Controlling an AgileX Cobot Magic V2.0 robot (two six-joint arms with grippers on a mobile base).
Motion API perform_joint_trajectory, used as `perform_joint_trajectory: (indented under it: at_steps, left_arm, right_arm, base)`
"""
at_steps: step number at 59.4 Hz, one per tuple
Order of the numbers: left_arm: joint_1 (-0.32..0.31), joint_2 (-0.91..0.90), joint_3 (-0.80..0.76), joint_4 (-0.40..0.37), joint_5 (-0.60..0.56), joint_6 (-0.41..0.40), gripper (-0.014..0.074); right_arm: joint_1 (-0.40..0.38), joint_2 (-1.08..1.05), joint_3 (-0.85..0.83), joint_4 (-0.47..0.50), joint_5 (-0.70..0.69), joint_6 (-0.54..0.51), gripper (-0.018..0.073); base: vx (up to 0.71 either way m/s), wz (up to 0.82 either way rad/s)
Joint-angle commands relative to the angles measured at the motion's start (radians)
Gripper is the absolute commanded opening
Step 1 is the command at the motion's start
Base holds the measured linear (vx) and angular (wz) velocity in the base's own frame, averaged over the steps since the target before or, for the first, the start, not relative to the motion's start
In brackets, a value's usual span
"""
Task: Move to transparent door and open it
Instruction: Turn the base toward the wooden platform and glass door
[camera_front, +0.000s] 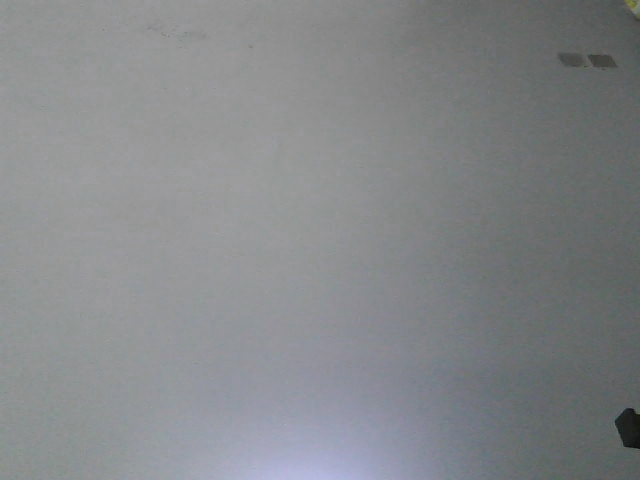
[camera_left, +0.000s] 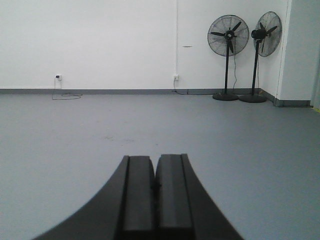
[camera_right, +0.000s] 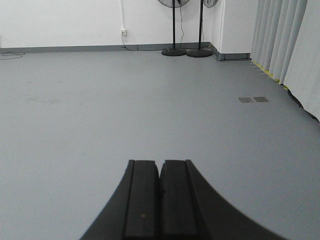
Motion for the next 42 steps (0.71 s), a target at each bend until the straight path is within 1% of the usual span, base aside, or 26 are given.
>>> perform_joint_trajectory:
  at_steps: [1, 25, 42]
  left_arm:
    - [-0.005, -0.003, 0.031, -0.009, -0.081, -0.009, 0.0]
    - [-0.005, -0.003, 0.031, -0.009, -0.081, -0.009, 0.0]
    - [-0.005, -0.003, 0.031, -0.009, -0.081, -0.009, 0.0001]
  right_arm:
    - [-0.004, -0.014, 0.013, -0.005, -0.089, -0.007, -0.0008]
    - [-0.004, -0.014, 0.013, -0.005, -0.089, -0.007, -0.0008]
    - [-0.004, -0.014, 0.013, -0.005, -0.089, -0.007, -0.0008]
  base:
    - [0.0, -0.01]
    - [0.05, -0.01]
    - [0.18, -0.01]
